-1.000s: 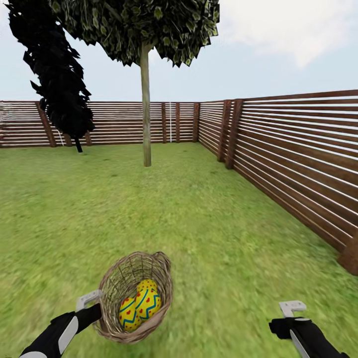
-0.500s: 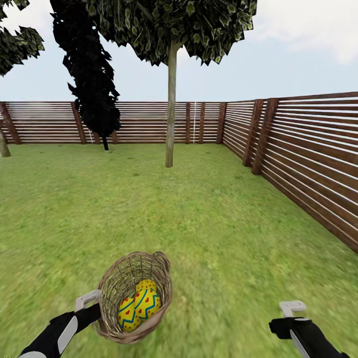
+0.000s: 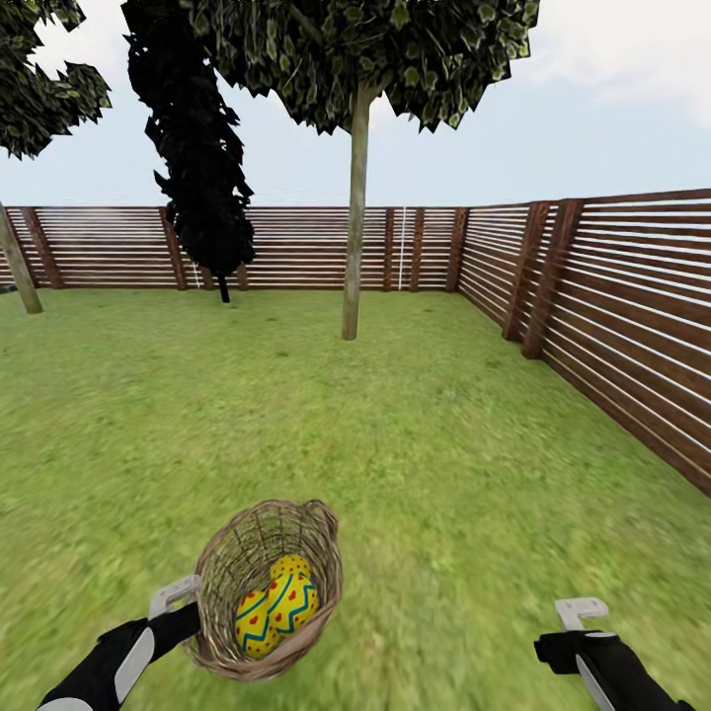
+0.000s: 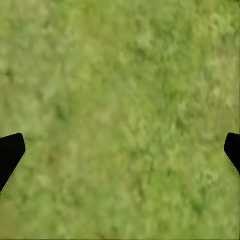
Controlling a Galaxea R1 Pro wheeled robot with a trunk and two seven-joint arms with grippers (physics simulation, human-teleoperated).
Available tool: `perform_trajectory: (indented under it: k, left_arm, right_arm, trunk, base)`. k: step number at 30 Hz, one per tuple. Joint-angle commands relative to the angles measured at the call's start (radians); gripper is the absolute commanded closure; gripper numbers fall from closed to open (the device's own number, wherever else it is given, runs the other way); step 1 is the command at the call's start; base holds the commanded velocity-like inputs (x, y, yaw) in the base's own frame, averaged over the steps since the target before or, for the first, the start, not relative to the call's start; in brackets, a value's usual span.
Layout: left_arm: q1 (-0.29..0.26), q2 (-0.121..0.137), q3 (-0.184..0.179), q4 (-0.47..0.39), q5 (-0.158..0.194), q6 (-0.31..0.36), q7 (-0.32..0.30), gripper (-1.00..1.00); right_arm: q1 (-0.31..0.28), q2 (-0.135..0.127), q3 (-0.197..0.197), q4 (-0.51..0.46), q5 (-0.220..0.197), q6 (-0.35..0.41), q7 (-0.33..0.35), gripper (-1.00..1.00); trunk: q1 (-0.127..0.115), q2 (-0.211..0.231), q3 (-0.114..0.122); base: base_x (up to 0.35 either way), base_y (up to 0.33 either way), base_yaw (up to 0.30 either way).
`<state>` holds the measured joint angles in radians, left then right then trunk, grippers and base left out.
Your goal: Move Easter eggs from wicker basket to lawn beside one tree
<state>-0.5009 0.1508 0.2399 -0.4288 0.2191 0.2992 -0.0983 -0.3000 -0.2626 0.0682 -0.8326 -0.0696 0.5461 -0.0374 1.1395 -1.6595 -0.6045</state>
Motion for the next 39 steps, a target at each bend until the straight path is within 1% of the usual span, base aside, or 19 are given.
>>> perform_trajectory:
  k: [1,8,19,37,39]
  left_arm:
    - [-0.001,-0.001,0.007,-0.002,0.009,0.008,-0.004,1.0]
    - [-0.001,0.001,0.009,-0.004,0.01,0.009,-0.004,1.0]
    - [-0.001,0.006,0.01,-0.005,0.011,0.009,-0.004,1.0]
    - [-0.001,0.006,0.01,-0.005,0.011,0.009,-0.004,1.0]
    - [-0.001,0.005,0.01,-0.005,0.011,0.009,-0.005,1.0]
  right_arm:
    - [-0.001,-0.001,0.004,-0.001,-0.007,0.005,-0.004,-1.0]
    - [-0.001,-0.001,0.002,-0.001,-0.007,0.005,-0.004,-1.0]
    - [0.0,-0.001,0.001,0.0,-0.007,0.005,-0.004,-1.0]
    - [0.0,-0.001,0.002,-0.002,-0.008,0.005,-0.003,-1.0]
    - [0.0,-0.001,0.002,-0.001,-0.009,0.005,-0.005,-1.0]
  trunk:
    - [0.001,0.0,0.001]
    - [0.001,0.0,0.01]
    - [0.001,0.0,0.01]
    - [0.001,0.0,0.01]
    - [0.001,0.0,0.01]
  base:
    - [0.342,0.0,0.0]
    - [0.342,0.0,0.0]
    - [0.342,0.0,0.0]
    - [0.342,0.0,0.0]
    - [0.342,0.0,0.146]
